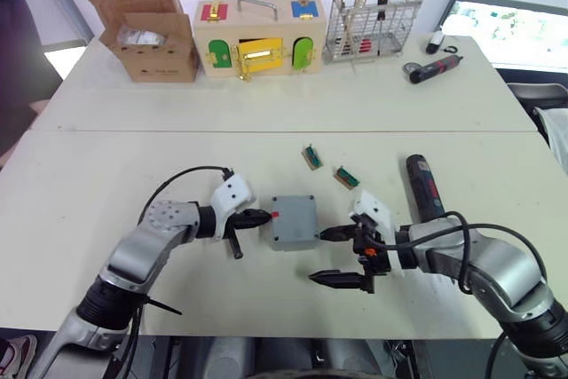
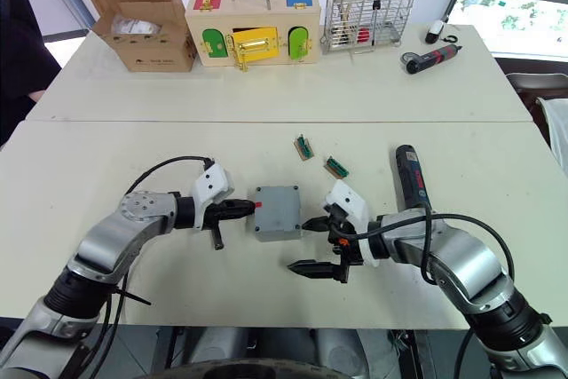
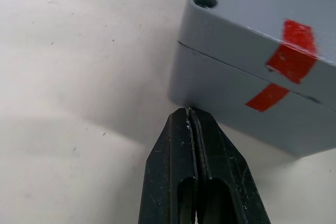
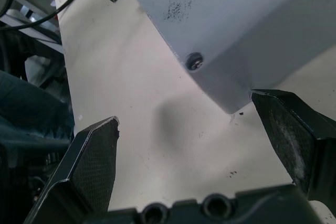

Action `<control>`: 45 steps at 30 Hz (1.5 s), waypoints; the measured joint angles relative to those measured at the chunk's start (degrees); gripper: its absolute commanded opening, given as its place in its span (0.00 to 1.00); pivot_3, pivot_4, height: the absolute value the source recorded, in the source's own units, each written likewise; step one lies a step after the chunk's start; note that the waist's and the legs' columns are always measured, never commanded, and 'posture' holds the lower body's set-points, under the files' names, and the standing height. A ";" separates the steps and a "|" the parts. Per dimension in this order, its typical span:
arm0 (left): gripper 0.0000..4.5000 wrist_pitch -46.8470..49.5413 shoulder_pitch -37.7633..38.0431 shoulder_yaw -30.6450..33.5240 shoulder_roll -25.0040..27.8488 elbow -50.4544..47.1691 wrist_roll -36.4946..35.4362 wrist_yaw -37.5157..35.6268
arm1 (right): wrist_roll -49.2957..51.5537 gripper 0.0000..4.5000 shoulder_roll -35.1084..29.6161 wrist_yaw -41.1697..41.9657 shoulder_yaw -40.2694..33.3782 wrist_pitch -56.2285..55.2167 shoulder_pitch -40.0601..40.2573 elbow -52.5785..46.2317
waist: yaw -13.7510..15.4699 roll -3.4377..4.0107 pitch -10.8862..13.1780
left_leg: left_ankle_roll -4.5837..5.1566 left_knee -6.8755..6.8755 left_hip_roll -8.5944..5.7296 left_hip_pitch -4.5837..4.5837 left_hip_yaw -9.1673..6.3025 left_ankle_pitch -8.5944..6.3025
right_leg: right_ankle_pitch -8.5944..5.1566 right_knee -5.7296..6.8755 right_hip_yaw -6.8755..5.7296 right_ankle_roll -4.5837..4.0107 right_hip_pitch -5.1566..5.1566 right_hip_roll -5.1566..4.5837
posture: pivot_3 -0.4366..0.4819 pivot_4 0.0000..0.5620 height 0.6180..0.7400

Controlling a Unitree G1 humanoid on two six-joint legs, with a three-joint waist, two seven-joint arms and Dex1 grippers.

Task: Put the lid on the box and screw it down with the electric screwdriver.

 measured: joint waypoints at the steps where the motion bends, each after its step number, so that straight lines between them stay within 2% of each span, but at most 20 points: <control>1: 0.00 -0.18 0.00 -0.07 0.04 0.00 0.23 -0.09 | 0.00 0.99 0.06 -0.09 0.00 0.05 -0.02 0.00 | -0.01 0.00 0.00 | 0.00 0.00 0.00 0.00 0.00 0.00 | 0.00 0.00 0.00 0.00 0.00 0.00 | 0.48 0.27 1.00; 7: 0.00 -0.89 0.00 -0.24 0.00 -0.01 0.84 -0.26 | -0.02 0.99 0.01 -0.41 0.00 0.18 -0.27 0.00 | 0.03 0.00 0.00 | 0.00 0.00 0.00 0.00 0.01 0.00 | 0.00 0.00 0.00 0.00 0.00 0.00 | 0.48 0.27 1.00; 11: 0.00 -0.54 0.00 0.23 0.88 -0.08 0.27 -1.16 | 0.80 0.99 -2.63 0.70 -2.18 0.23 -0.21 -0.08 | 0.05 0.00 0.00 | 0.00 0.00 0.00 0.00 0.01 0.00 | 0.00 0.00 0.00 0.00 0.00 -0.01 | 0.48 0.27 1.00; 14: 0.00 0.27 0.21 1.78 6.98 -2.14 -0.97 -4.87 | 3.30 0.99 -8.08 2.64 -8.39 1.45 0.27 -1.44 | -0.07 0.00 0.00 | 0.00 -0.04 0.01 0.00 0.01 0.00 | 0.00 0.01 0.00 0.00 -0.03 0.01 | 0.48 0.27 1.00; 17: 0.00 2.25 -0.35 4.75 10.77 -5.60 -4.42 -8.39 | 5.72 0.99 -10.04 3.61 -12.69 2.53 -0.39 -1.52 | -0.02 0.00 0.00 | 0.01 -0.04 0.02 0.02 0.02 0.00 | 0.00 -0.01 0.01 0.00 0.02 0.00 | 0.48 0.27 1.00; 19: 0.00 4.73 -2.05 6.04 11.42 -7.01 -7.62 -9.77 | 6.85 0.99 -8.99 2.95 -14.10 2.87 -2.58 -0.22 | 0.05 -0.01 0.01 | 0.01 0.02 0.02 0.00 0.02 0.00 | 0.00 0.00 0.00 0.00 0.02 -0.01 | 0.48 0.27 1.00; 23: 0.00 9.56 -8.77 10.06 12.80 -11.09 -14.43 -11.43 | 3.13 0.99 1.07 -5.33 -16.11 -1.83 -9.73 9.56 | -0.13 -0.13 0.00 | -0.01 0.02 0.02 0.03 0.03 0.00 | 0.00 0.04 0.00 0.00 0.02 0.02 | 0.48 0.27 1.00; 31: 0.00 14.68 -11.77 9.90 12.20 -15.23 -19.22 -9.09 | -9.99 0.99 10.70 -14.21 -10.65 -14.90 -9.81 20.73 | -0.25 -0.12 0.00 | -0.20 -0.04 0.02 -0.06 0.10 0.11 | 0.00 0.06 0.05 0.00 -0.15 0.03 | 0.48 0.27 1.00; 38: 0.00 15.44 -11.87 9.44 11.63 -15.92 -19.92 -6.62 | -13.74 0.56 13.51 -14.67 -10.56 -21.24 -10.40 24.30 | -0.31 -0.12 0.00 | -0.12 -0.01 0.02 -0.04 0.10 0.07 | 0.00 0.10 0.07 0.00 -0.14 0.06 | 0.48 0.27 1.00; 45: 0.00 14.90 -10.14 9.21 11.87 -16.20 -19.80 -6.24 | -15.24 0.56 13.67 -13.44 -9.53 -21.40 -9.29 25.61 | -0.21 -0.12 0.00 | -0.12 -0.01 0.01 -0.03 0.10 0.06 | 0.00 0.10 0.07 0.00 -0.13 0.04 | 0.48 0.27 1.00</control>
